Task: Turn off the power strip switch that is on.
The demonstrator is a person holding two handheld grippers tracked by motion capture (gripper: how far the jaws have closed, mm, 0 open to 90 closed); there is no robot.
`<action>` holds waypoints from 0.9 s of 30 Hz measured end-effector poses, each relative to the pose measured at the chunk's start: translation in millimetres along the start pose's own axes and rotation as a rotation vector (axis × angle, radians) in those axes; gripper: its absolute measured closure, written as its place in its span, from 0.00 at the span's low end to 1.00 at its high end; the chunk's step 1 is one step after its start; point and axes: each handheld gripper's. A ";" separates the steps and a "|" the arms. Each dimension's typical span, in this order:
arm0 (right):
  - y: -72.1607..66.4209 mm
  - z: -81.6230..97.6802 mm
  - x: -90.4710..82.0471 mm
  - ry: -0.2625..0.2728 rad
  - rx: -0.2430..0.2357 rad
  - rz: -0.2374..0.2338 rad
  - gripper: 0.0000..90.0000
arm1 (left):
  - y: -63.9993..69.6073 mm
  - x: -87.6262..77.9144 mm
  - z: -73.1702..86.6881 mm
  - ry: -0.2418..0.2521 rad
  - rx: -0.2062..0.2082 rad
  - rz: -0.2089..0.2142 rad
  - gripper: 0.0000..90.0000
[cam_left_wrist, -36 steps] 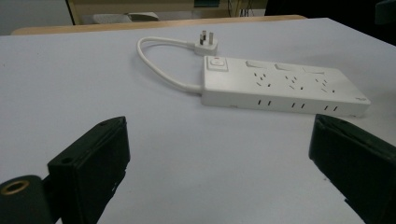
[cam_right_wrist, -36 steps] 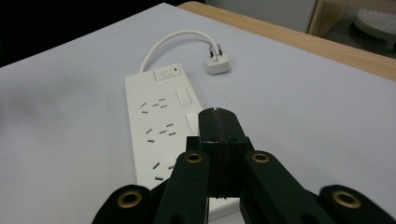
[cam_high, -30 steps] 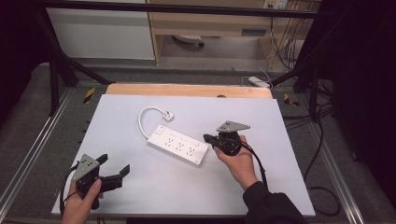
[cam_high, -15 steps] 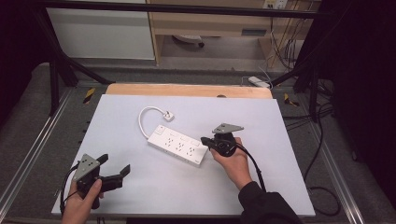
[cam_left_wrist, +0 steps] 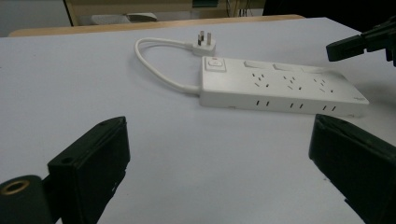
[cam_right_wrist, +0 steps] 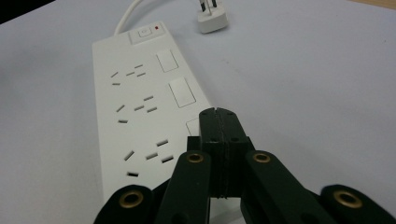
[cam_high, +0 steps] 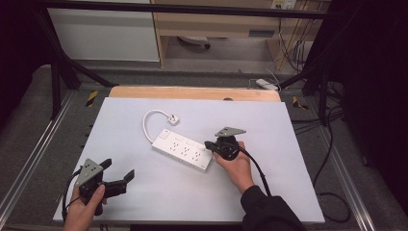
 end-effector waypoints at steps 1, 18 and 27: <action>0.0 0.0 0.0 0.000 0.000 0.000 1.00 | 0.0 0.0 0.0 0.000 0.000 0.000 0.06; -2.4 1.2 10.1 -0.014 0.005 0.007 1.00 | -0.1 0.1 0.1 0.001 0.001 0.001 0.06; -2.8 1.5 11.5 -0.020 -0.001 0.007 1.00 | -0.2 0.0 0.0 0.000 0.001 0.002 0.06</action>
Point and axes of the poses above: each handheld gripper's, and its own axes: x roughly forward along the jaws, z roughly out of its underside, y roughly to its right, and after that the axes turned 4 degrees about z, right-handed
